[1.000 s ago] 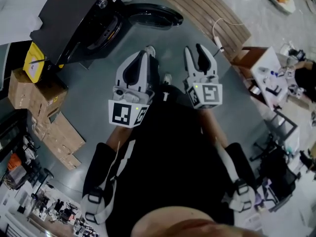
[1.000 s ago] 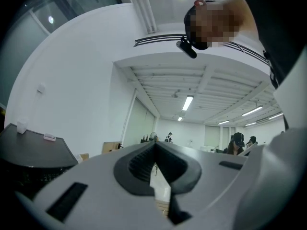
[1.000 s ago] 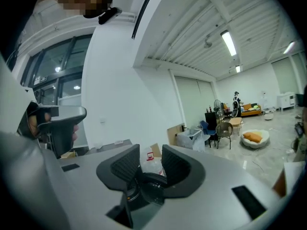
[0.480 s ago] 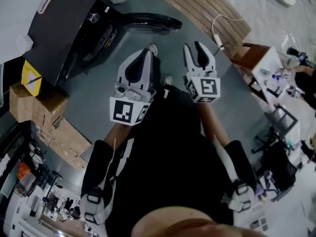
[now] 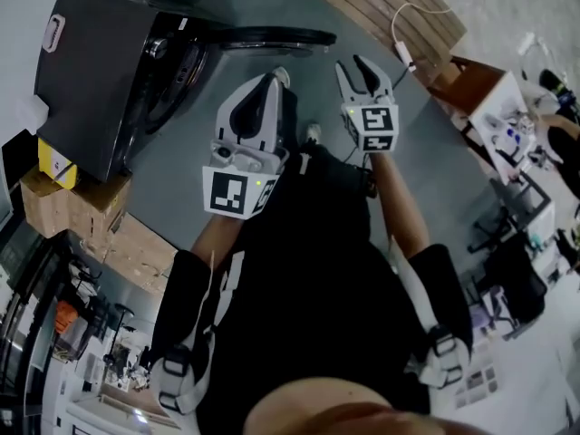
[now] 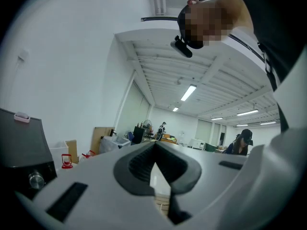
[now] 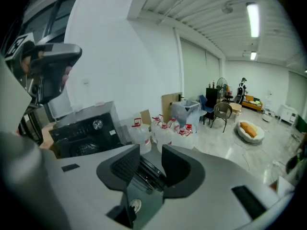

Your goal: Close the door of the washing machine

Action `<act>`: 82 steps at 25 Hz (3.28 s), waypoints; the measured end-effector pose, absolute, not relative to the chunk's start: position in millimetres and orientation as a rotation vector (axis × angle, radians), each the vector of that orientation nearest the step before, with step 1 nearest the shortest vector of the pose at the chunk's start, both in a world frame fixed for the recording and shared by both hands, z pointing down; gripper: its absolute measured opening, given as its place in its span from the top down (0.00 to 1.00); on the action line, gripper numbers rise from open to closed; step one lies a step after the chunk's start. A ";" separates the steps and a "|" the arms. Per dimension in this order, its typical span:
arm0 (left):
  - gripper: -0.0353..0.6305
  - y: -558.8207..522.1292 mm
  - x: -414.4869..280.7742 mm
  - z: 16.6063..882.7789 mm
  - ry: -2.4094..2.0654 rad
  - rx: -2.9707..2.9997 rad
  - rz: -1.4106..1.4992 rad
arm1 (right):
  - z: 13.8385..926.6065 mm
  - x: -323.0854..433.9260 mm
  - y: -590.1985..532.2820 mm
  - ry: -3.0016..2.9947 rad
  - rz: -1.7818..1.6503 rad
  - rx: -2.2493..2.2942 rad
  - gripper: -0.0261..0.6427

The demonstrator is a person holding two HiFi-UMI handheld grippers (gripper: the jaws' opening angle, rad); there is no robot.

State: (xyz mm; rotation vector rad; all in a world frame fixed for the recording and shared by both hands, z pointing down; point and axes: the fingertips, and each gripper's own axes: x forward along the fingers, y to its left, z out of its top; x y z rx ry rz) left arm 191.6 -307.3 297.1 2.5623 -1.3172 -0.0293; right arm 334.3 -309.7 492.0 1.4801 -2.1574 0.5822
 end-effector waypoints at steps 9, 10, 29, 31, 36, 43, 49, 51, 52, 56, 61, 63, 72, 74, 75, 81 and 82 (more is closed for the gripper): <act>0.94 -343.3 204.4 323.0 -1.280 2.539 -0.040 | 611.0 348.0 -340.1 -2.038 0.584 1.187 0.79; 0.94 -344.7 204.9 326.6 -1.275 2.536 -0.035 | 624.3 347.9 -341.6 -2.029 0.582 1.155 0.79; 0.94 -354.2 203.7 371.0 -1.204 2.542 0.050 | 776.0 340.4 -369.0 -1.866 0.330 0.746 0.79; 0.94 -351.9 201.9 371.1 -1.194 2.551 0.060 | 781.9 336.5 -369.2 -1.861 0.323 0.728 0.79; 0.94 -344.8 202.3 370.9 -1.195 2.556 0.065 | 786.8 341.0 -371.6 -1.855 0.285 0.714 0.86; 0.94 -322.0 195.2 370.2 -1.241 2.552 0.063 | 789.4 339.9 -355.9 -1.854 0.255 0.701 0.86; 0.94 -287.5 187.0 365.9 -1.297 2.530 0.033 | 793.3 330.4 -317.6 -1.858 0.243 0.668 0.87; 0.94 -274.6 186.1 366.9 -1.319 2.522 0.029 | 795.2 326.5 -304.3 -1.866 0.240 0.651 0.88; 0.94 -267.8 185.7 367.6 -1.331 2.518 0.026 | 796.1 324.2 -297.6 -1.871 0.238 0.644 0.88; 0.94 -230.9 184.2 366.8 -1.389 2.492 0.007 | 797.6 314.2 -263.0 -1.893 0.230 0.621 0.88; 0.94 -186.0 180.9 363.3 -1.491 2.461 -0.031 | 802.1 305.9 -226.6 -1.929 0.304 0.655 0.89; 0.94 -169.4 173.1 361.7 -1.545 2.432 -0.049 | 802.7 299.0 -214.6 -1.935 0.340 0.670 0.89; 0.94 -98.7 141.6 363.0 -1.758 2.301 -0.040 | 809.2 258.4 -160.1 -1.998 0.404 0.717 0.89; 0.94 -87.4 131.0 361.4 -1.799 2.266 -0.042 | 810.6 247.9 -149.3 -1.997 0.424 0.721 0.89; 0.94 -81.4 126.0 361.7 -1.816 2.246 -0.044 | 811.3 243.4 -143.4 -1.993 0.437 0.724 0.89; 0.94 -49.7 92.7 370.4 -1.892 2.151 -0.035 | 813.1 208.7 -109.1 -2.004 0.495 0.715 0.89; 0.94 -46.3 85.8 371.3 -1.907 2.134 -0.045 | 814.1 203.0 -104.1 -2.010 0.500 0.711 0.89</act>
